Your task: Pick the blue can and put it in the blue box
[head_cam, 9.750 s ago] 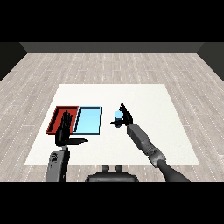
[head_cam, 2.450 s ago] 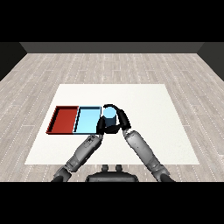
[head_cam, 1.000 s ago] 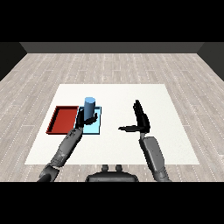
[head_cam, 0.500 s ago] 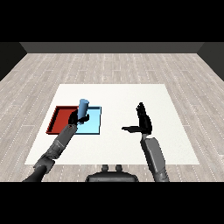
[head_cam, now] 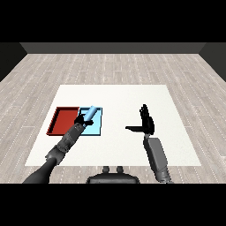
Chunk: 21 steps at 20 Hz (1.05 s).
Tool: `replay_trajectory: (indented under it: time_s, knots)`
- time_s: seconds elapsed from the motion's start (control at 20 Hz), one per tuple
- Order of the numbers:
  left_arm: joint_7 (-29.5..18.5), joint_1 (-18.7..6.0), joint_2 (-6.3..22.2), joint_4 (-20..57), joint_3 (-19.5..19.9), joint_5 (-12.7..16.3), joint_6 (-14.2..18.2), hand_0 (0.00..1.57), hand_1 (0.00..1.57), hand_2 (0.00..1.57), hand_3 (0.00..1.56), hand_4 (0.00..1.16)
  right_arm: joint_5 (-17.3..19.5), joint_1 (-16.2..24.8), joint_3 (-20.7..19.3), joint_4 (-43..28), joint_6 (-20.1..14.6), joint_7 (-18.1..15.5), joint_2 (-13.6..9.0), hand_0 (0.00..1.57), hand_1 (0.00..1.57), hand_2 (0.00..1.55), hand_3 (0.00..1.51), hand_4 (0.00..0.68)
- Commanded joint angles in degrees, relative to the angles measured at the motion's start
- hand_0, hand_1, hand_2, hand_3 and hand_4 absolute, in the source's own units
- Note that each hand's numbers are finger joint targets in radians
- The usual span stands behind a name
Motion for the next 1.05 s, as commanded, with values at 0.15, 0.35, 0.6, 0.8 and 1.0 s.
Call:
replay_trajectory:
  time_s: [0.15, 0.35, 0.6, 0.8, 1.0]
  knots:
    - [-2.86, 1.19, -2.77, 6.14, 0.54, -0.03, -10.89, 1.46, 1.46, 1.34, 0.13, 0.62, -1.02, 1.30, -2.48, 2.97, 1.55, -3.34, -1.33, 0.00, 0.00, 0.00, 0.00, 0.000]
    - [-2.45, -1.87, -1.83, 8.41, 0.31, -0.34, -21.95, 0.00, 0.00, 0.00, 0.00, 0.00, -2.50, -1.82, -3.77, 6.32, 2.76, -3.12, -1.47, 0.00, 0.00, 0.00, 0.00, 0.000]
    - [-4.71, -0.39, -1.29, 5.68, 7.01, 4.38, 5.89, 0.00, 0.00, 0.00, 0.00, 0.00, -1.09, 2.45, -2.99, 4.78, 2.79, -6.28, -1.55, 0.00, 0.00, 0.00, 0.00, 0.000]
    - [-15.82, -0.20, -1.86, -2.51, 10.84, 7.03, 19.85, 0.00, 0.00, 0.00, 0.00, 0.00, 0.13, -0.82, -2.29, 3.81, 1.72, -3.96, -2.04, 0.00, 0.00, 0.00, 0.00, 0.000]
    - [-33.60, 2.40, -1.23, -16.11, 16.69, 12.83, 16.05, 0.00, 0.00, 0.00, 0.00, 0.00, 1.76, -0.27, -1.40, 4.13, 3.35, -4.36, -4.32, 0.00, 0.00, 0.00, 0.00, 0.000]
